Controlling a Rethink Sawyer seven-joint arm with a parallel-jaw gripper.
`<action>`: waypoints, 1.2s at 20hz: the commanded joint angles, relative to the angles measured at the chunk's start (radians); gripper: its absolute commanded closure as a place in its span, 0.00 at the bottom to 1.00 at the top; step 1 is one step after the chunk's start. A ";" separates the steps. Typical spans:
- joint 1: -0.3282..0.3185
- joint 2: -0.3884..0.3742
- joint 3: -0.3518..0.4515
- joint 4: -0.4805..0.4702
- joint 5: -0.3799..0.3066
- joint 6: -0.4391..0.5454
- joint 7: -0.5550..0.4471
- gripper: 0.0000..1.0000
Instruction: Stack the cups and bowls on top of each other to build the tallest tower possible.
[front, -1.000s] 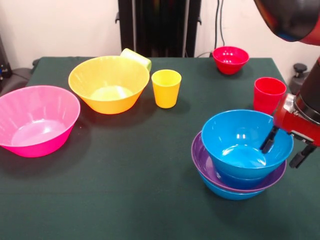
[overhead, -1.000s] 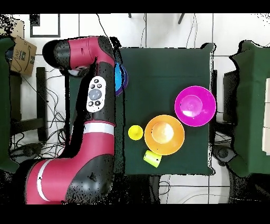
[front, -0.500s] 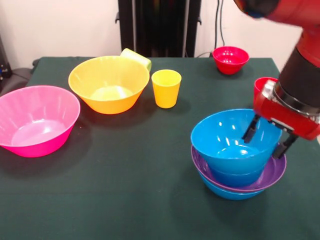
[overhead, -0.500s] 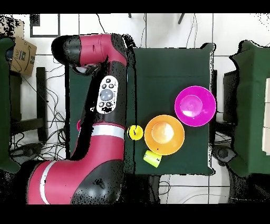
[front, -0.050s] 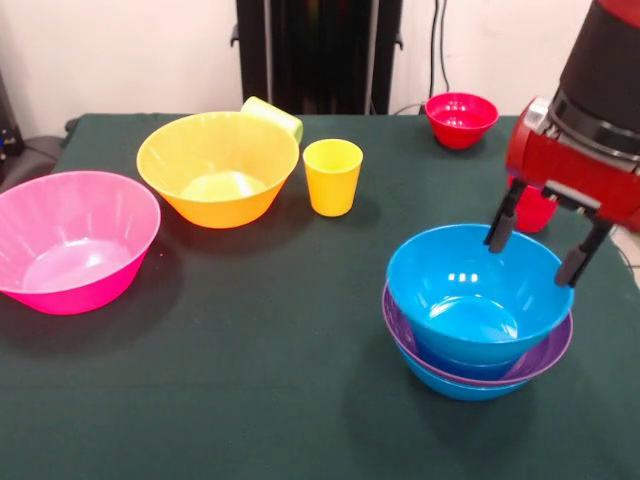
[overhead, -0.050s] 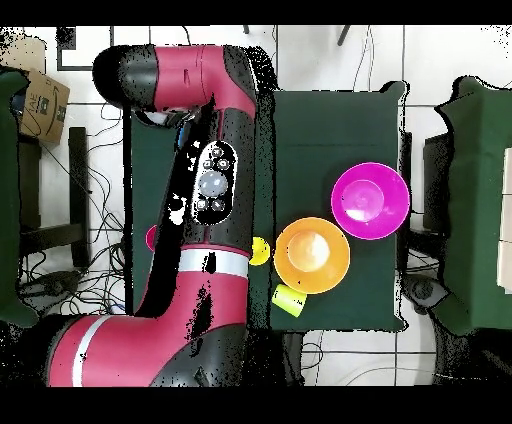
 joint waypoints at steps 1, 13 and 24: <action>-0.003 0.020 0.118 0.010 0.005 0.082 -0.052 0.00; -0.004 -0.019 0.119 0.099 0.008 0.019 -0.080 0.00; -0.048 -0.157 0.124 0.268 -0.012 0.039 -0.193 0.00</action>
